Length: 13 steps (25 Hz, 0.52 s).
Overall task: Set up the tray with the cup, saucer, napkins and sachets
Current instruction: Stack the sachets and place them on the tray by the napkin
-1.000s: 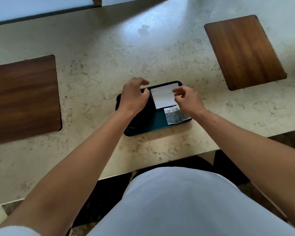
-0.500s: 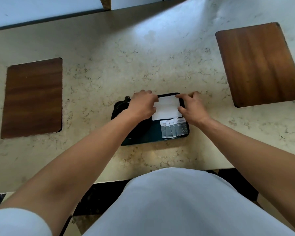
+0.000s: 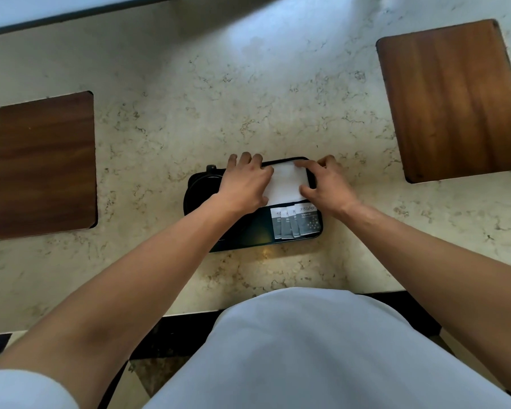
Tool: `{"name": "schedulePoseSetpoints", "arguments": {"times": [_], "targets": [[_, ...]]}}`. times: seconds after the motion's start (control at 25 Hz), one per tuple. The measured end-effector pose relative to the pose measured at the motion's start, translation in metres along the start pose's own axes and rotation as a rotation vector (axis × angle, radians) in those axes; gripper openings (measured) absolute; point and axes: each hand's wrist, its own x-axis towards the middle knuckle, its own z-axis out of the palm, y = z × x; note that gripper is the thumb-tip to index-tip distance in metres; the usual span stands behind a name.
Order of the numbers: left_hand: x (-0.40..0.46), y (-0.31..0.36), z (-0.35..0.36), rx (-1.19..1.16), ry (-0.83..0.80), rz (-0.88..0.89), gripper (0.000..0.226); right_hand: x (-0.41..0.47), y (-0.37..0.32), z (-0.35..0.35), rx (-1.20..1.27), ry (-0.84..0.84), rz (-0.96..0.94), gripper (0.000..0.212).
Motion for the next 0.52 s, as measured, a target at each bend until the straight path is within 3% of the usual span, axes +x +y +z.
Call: {"name": "schedulePoseSetpoints", "arguments": {"times": [0.52], "targets": [[-0.0037, 0.0012, -0.004, -0.002, 0.04, 0.032, 0.051, -0.0051, 0.0021, -0.0023, 0.017, 0.024, 0.012, 0.055]]}}
